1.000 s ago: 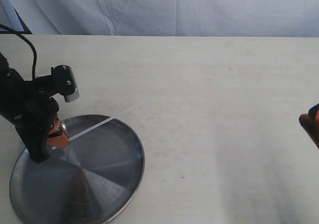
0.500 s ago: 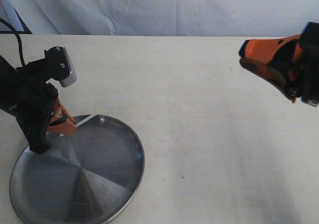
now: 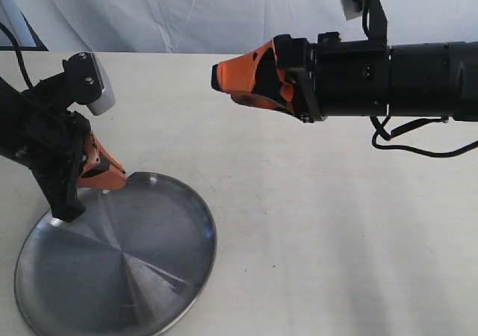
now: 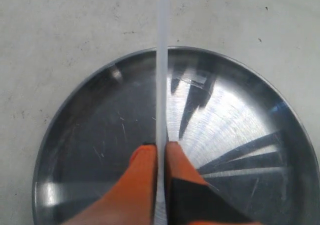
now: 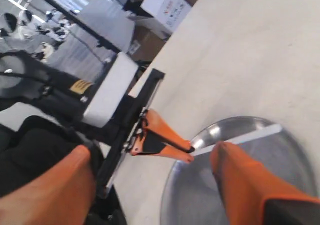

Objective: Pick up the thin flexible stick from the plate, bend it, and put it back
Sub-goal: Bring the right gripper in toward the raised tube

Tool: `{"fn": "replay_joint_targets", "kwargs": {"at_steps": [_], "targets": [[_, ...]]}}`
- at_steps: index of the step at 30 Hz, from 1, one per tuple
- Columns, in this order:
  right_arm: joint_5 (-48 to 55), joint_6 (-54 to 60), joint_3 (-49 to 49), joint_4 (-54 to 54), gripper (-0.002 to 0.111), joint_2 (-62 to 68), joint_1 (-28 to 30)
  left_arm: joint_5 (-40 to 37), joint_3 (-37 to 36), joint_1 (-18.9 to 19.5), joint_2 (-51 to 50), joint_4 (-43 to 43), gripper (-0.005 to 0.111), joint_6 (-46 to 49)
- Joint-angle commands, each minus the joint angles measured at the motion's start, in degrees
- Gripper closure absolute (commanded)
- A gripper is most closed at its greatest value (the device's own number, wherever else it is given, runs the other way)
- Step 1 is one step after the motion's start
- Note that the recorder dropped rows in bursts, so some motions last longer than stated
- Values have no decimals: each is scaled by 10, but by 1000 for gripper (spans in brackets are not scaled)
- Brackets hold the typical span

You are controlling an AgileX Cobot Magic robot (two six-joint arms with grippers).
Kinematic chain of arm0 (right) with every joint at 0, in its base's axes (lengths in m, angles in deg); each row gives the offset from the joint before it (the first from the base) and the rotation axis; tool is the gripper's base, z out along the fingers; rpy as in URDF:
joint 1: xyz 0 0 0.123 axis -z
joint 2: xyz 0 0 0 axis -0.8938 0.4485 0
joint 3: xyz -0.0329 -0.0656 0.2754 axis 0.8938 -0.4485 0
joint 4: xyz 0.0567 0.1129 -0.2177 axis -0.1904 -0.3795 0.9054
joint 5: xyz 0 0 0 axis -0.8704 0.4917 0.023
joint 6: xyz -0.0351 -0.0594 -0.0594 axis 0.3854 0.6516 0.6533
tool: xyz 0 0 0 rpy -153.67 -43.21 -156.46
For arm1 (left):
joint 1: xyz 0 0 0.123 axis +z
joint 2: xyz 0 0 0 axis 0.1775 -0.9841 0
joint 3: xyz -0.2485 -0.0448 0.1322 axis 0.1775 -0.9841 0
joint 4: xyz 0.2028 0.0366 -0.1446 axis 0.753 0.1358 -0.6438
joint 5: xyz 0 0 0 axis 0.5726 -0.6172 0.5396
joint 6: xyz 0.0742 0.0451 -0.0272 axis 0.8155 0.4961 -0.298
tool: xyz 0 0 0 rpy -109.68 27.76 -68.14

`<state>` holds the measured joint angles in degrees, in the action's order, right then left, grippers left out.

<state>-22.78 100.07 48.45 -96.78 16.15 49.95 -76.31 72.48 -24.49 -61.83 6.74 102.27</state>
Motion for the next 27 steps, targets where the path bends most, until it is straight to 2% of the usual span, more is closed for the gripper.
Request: {"fn": "replay_joint_targets", "kwargs": {"at_steps": [1, 5, 10, 23, 27], "targets": [[-56, 4, 2, -1, 43, 3, -3, 9, 3, -3, 3, -9, 107, 1], [-58, 4, 2, -1, 43, 29, -12, 13, 3, -3, 3, -14, 107, 1], [-61, 4, 3, -1, 43, 71, -58, 13, 3, -3, 3, -14, 107, 1], [-100, 4, 47, -1, 43, 71, -60, 13, 3, -3, 3, -25, 107, 1], [-100, 4, 47, -1, 43, 71, -60, 6, 3, -3, 3, -54, 107, 17]]}}
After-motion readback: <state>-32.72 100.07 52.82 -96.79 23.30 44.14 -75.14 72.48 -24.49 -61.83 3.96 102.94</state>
